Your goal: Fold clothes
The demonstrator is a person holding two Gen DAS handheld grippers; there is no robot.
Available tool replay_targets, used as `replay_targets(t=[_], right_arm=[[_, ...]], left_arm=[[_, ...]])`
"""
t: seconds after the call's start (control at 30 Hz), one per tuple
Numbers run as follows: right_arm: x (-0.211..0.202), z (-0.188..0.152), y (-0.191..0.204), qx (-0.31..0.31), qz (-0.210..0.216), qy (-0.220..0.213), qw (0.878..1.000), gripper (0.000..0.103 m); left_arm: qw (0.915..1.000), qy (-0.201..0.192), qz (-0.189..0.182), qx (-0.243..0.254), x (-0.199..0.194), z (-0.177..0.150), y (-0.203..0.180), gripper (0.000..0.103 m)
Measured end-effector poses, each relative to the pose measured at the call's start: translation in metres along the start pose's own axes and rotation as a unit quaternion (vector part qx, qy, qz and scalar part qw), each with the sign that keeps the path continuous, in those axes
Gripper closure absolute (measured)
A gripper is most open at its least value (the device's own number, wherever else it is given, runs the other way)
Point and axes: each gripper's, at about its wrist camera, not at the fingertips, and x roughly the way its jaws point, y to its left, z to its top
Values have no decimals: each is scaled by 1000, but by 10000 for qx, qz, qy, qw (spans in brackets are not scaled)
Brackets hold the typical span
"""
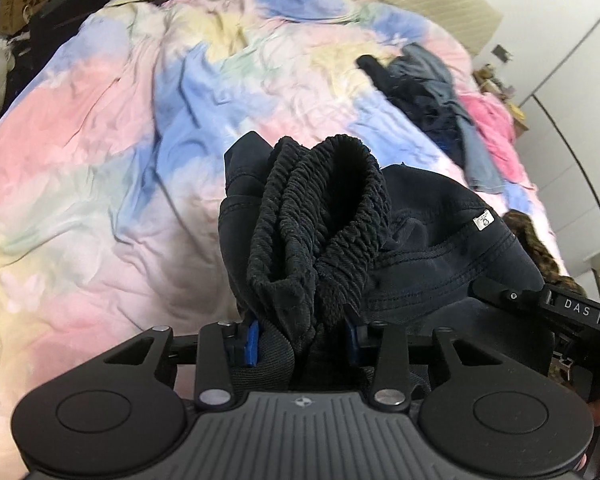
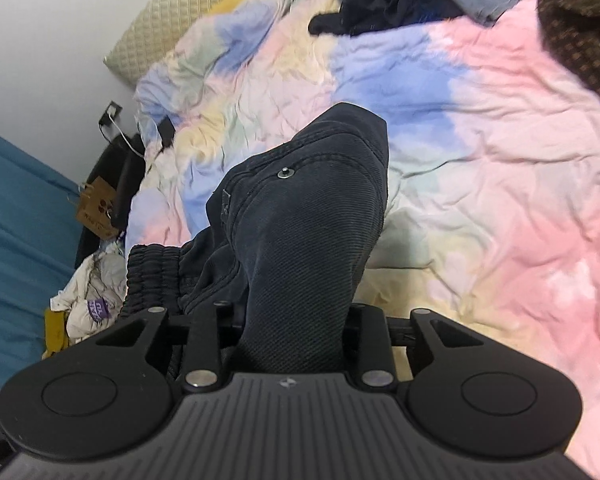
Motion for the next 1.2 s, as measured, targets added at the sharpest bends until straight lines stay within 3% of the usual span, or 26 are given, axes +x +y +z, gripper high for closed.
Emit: replay_targets(t=[0.3, 0.57, 0.83, 1.07, 1.2], right_arm=[[-88, 15, -36, 107, 147, -552, 9983, 71], [-170, 48, -115, 146, 303, -857, 9958, 70], [-244, 84, -226, 313, 214, -1099, 9932, 70], [-287, 115, -332, 627, -14, -1385, 9884, 70], [-292, 126, -388, 842, -149, -1480, 9853, 70]], left_arm=[[9984, -291, -207, 446, -55, -26, -98, 62], [9957, -477, -369, 699, -59, -67, -226, 62], [9924, -396, -675, 952, -12, -104, -364, 62], [9851, -197, -1190, 1223, 64, -127, -465, 61], [9807, 16, -1387, 1381, 112, -143, -504, 61]])
